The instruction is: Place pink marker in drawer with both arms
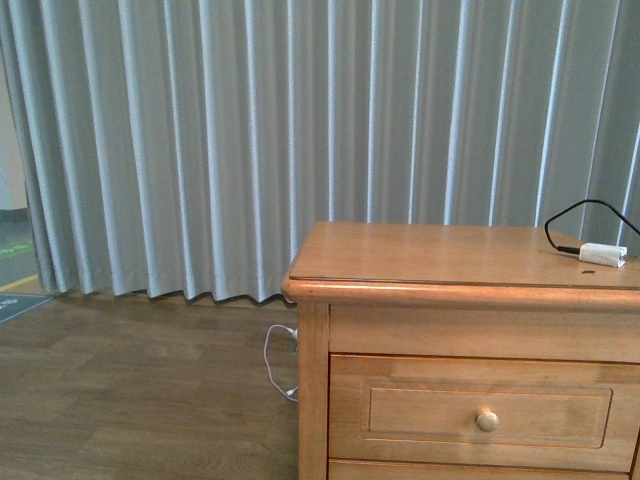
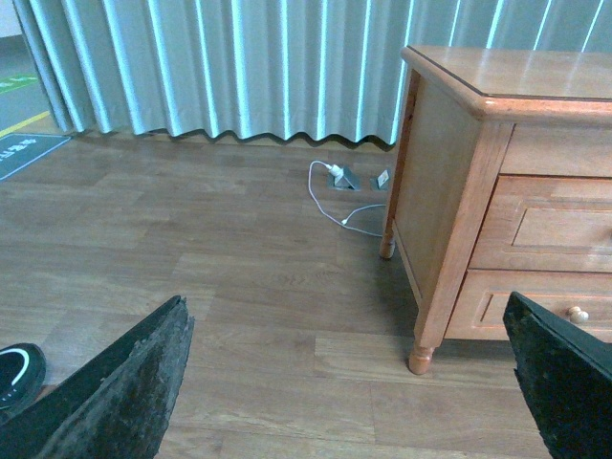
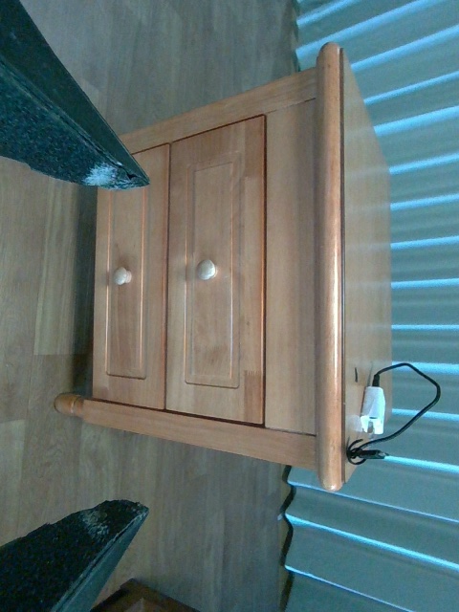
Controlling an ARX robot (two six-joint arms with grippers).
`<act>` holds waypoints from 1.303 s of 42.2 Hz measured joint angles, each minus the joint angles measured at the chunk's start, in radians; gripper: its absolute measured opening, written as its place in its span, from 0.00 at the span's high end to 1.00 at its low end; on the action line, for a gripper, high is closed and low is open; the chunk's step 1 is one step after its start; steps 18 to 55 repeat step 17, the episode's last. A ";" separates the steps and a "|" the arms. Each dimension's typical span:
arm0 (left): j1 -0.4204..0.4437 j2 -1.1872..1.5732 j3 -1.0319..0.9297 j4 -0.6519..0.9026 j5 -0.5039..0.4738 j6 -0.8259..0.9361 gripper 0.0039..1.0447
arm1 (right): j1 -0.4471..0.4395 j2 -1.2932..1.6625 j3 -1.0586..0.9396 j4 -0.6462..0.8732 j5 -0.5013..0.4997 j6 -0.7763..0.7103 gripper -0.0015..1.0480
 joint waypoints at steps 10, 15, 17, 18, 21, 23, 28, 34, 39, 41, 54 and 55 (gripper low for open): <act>0.000 0.000 0.000 0.000 0.000 0.000 0.06 | 0.000 0.000 0.000 0.000 0.000 0.000 0.09; 0.000 0.000 0.000 0.000 0.000 0.000 0.06 | 0.000 0.000 0.000 0.000 0.000 0.000 0.09; 0.000 0.000 0.000 0.000 0.000 0.000 0.06 | 0.000 0.000 0.000 0.000 0.000 0.000 0.09; 0.000 0.000 0.000 0.000 0.000 0.000 0.06 | 0.000 0.000 0.000 0.000 0.000 0.000 0.09; 0.000 0.000 0.000 0.000 0.000 0.000 0.06 | 0.000 0.000 0.000 0.000 0.000 0.000 0.09; 0.000 0.000 0.000 0.000 0.000 0.000 0.06 | 0.000 0.000 0.000 0.000 0.000 0.000 0.09; 0.000 0.000 0.000 0.000 0.000 0.000 0.06 | 0.000 0.000 0.000 0.000 0.000 0.000 0.09; 0.000 0.000 0.000 0.000 0.000 0.000 0.06 | 0.000 0.000 0.000 0.000 0.000 0.000 0.09; 0.000 0.000 0.000 0.000 0.000 0.000 0.06 | 0.000 0.000 0.000 0.000 0.000 0.000 0.09; 0.000 0.000 0.000 0.000 0.000 0.000 0.06 | 0.000 0.000 0.000 0.000 0.000 0.000 0.09; 0.000 0.000 0.000 0.000 0.000 0.000 0.06 | 0.000 0.000 0.000 0.000 0.000 0.000 0.09; 0.000 0.000 0.000 0.000 0.000 0.000 0.06 | 0.000 0.000 0.000 0.000 0.000 0.000 0.09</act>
